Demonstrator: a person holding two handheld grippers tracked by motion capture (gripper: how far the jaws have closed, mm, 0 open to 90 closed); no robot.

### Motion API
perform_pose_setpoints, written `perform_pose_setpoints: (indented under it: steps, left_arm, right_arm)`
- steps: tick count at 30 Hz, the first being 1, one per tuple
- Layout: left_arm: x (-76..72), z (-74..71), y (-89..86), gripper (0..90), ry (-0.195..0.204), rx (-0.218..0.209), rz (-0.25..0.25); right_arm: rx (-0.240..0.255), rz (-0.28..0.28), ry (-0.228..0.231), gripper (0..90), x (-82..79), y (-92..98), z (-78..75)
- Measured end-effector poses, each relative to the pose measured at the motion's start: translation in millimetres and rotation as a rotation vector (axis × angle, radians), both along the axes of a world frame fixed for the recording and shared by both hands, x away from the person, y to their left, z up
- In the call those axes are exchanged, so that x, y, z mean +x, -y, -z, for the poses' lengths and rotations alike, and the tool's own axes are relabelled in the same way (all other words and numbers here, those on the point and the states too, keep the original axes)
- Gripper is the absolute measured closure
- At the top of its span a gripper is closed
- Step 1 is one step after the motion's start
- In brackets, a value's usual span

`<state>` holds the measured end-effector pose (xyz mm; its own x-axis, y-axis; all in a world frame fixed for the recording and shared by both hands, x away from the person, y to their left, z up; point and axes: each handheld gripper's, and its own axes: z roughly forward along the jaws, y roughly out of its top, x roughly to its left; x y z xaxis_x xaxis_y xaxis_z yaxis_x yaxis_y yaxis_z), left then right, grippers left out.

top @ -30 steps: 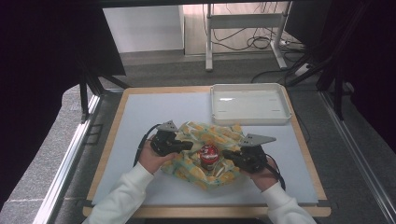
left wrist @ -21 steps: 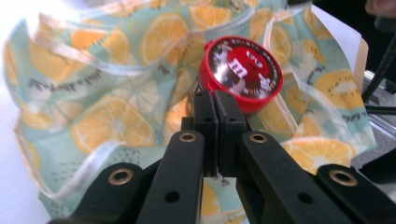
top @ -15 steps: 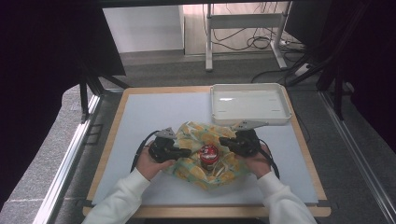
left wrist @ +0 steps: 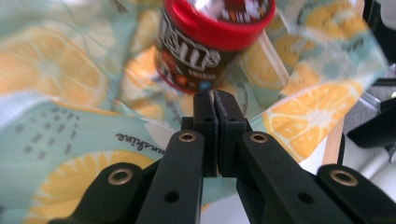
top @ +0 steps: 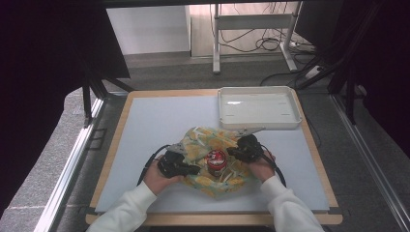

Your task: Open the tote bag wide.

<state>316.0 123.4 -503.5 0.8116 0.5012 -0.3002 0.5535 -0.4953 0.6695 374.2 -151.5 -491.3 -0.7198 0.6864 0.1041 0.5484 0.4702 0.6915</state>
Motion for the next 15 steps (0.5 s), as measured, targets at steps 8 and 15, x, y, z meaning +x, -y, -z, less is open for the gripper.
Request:
perform_pose_setpoints:
  steps: [8,15]
  left_arm:
    - [-7.5,10.9,6.7,89.9,-0.030,0.023,0.035]
    - [-14.2,20.3,9.8,90.0,-0.062,0.033,0.055]
  right_arm:
    - [-0.024,0.054,-0.035,89.1,15.2,4.3,14.2]
    - [-0.031,0.107,-0.062,89.1,23.3,12.7,25.6]
